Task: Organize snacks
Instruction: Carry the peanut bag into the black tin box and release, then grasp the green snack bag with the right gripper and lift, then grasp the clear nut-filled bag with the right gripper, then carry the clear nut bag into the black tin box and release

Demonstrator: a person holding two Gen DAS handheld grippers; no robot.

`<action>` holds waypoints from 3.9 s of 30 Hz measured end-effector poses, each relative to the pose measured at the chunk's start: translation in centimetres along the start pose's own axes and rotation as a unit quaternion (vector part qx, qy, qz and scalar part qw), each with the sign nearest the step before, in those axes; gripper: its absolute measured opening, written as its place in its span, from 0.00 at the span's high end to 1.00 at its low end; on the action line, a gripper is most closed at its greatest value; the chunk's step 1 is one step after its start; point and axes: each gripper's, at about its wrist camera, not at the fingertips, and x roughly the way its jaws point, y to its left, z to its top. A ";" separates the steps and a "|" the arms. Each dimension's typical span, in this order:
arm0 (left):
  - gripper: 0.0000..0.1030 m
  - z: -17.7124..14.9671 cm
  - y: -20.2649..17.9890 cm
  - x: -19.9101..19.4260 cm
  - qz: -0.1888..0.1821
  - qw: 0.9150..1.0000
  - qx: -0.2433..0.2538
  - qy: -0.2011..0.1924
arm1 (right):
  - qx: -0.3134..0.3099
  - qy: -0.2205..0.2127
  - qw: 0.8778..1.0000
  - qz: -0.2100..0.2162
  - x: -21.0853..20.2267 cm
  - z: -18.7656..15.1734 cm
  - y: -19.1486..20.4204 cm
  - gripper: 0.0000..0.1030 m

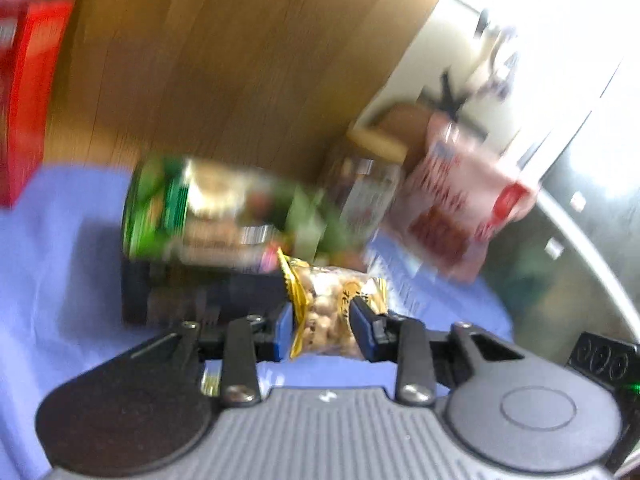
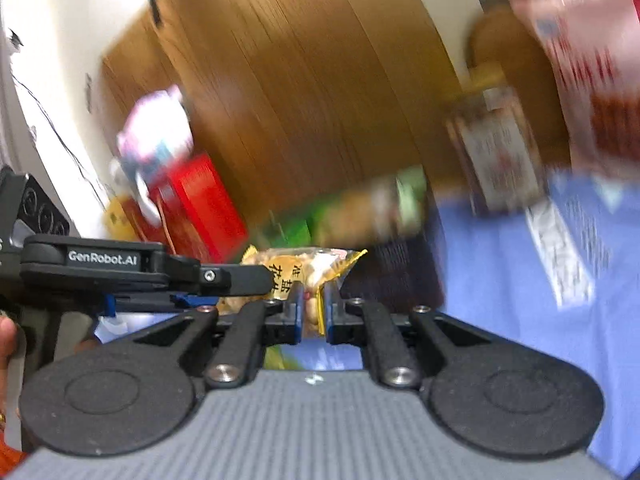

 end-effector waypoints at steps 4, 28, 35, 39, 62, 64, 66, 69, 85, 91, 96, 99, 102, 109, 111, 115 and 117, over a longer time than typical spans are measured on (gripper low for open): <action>0.50 2.9 0.2 2.1 0.039 0.999 0.012 -0.028 | -0.042 -0.033 0.998 -0.029 3.4 3.4 1.1 0.76; 0.75 -6.9 6.9 0.6 0.056 0.992 -0.076 0.082 | 0.152 0.158 0.974 0.054 4.0 -6.4 -1.0 0.80; 0.79 -7.0 7.1 0.7 0.025 0.990 -0.104 0.087 | 0.029 0.134 0.991 0.004 2.0 -6.5 0.8 0.80; 0.72 -7.1 6.7 1.0 0.019 0.992 -0.094 0.080 | 0.031 0.130 0.991 -0.002 2.3 -6.7 0.5 0.91; 0.69 4.2 3.6 4.6 0.100 0.995 -0.016 -0.004 | -0.076 0.018 0.993 -0.089 7.6 4.5 1.4 0.81; 0.69 3.3 4.4 2.7 0.070 0.997 -0.036 -0.015 | -0.057 0.014 0.996 -0.074 6.0 3.9 0.6 0.81; 0.68 1.8 4.9 0.0 0.064 0.997 -0.037 -0.027 | -0.023 0.017 0.999 -0.035 3.4 2.6 0.0 0.80; 0.67 -1.6 5.9 -3.0 0.071 0.996 -0.056 0.004 | 0.046 0.080 0.996 0.020 1.1 -0.8 -1.2 0.77; 0.62 -12.4 7.7 -6.0 0.016 0.989 -0.135 0.061 | 0.158 0.216 0.957 0.110 3.5 -7.0 -1.6 0.87; 0.85 -12.3 9.1 -6.1 0.020 0.983 -0.177 0.044 | 0.133 0.210 0.964 0.098 3.9 -6.8 0.1 0.88; 0.86 -10.0 7.9 -7.9 -0.009 0.989 -0.147 0.009 | 0.159 0.170 0.966 0.116 2.8 -6.0 -0.3 0.89; 0.86 -6.8 6.7 -7.7 -0.013 0.993 -0.118 -0.008 | 0.156 0.125 0.973 0.118 2.2 -3.8 0.2 0.89; 0.86 -2.6 5.1 -6.2 -0.010 0.997 -0.075 -0.027 | 0.138 0.084 0.982 0.099 2.9 -0.8 0.5 0.89; 0.85 5.3 4.8 1.1 0.003 0.999 -0.048 -0.019 | 0.126 0.046 0.990 0.042 8.1 6.2 -2.6 0.89; 0.83 5.7 5.3 3.3 0.019 0.999 -0.042 -0.004 | 0.128 0.056 0.990 0.020 10.0 6.4 -3.7 0.89; 0.74 5.0 5.8 6.5 0.083 0.996 -0.010 0.022 | 0.100 0.075 0.992 -0.005 12.6 5.7 -4.1 0.89; 0.71 4.7 4.9 6.1 0.097 0.995 0.014 0.023 | 0.049 0.079 0.995 -0.036 12.8 5.6 -2.5 0.77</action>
